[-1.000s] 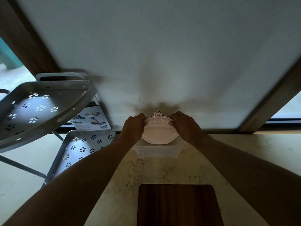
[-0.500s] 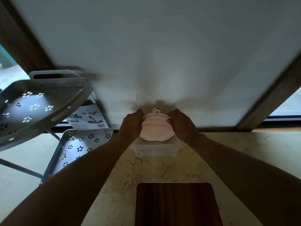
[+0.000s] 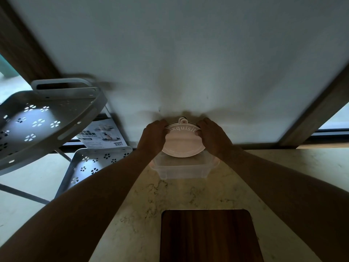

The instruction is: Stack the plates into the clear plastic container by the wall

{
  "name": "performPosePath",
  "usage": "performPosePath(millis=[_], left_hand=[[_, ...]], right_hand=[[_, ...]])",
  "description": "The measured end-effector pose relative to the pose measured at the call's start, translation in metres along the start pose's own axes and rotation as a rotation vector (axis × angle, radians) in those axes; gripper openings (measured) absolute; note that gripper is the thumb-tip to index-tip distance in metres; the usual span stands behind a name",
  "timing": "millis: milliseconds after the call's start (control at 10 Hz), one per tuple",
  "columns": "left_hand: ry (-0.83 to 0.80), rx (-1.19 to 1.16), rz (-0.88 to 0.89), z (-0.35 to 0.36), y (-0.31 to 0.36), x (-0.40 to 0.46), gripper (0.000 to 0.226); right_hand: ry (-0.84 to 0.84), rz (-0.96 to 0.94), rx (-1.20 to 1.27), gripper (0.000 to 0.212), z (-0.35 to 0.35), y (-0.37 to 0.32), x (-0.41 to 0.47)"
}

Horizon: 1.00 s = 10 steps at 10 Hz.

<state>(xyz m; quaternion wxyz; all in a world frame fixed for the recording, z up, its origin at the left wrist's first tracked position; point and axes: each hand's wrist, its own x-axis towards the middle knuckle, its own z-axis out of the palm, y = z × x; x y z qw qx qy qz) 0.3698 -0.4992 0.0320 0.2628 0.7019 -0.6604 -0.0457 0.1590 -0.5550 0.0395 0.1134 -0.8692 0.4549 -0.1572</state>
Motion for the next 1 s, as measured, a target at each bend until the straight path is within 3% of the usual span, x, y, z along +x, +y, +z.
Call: performPosePath(millis=[400,700,1000], left_hand=[[0.099,0.04,-0.04,0.009,0.002,-0.002,0.02],[0.055,0.057,-0.03,0.006,0.006,-0.007,0.026],[-0.018,0.115,-0.133,-0.013,0.017,-0.02,0.049]], right_hand=[[0.006,0.071,-0.095,0.032,0.005,-0.004,0.006],[0.008,0.087,-0.097,0.031,-0.002,-0.008,0.001],[-0.091,0.109,-0.094,0.06,-0.016,-0.014,-0.018]])
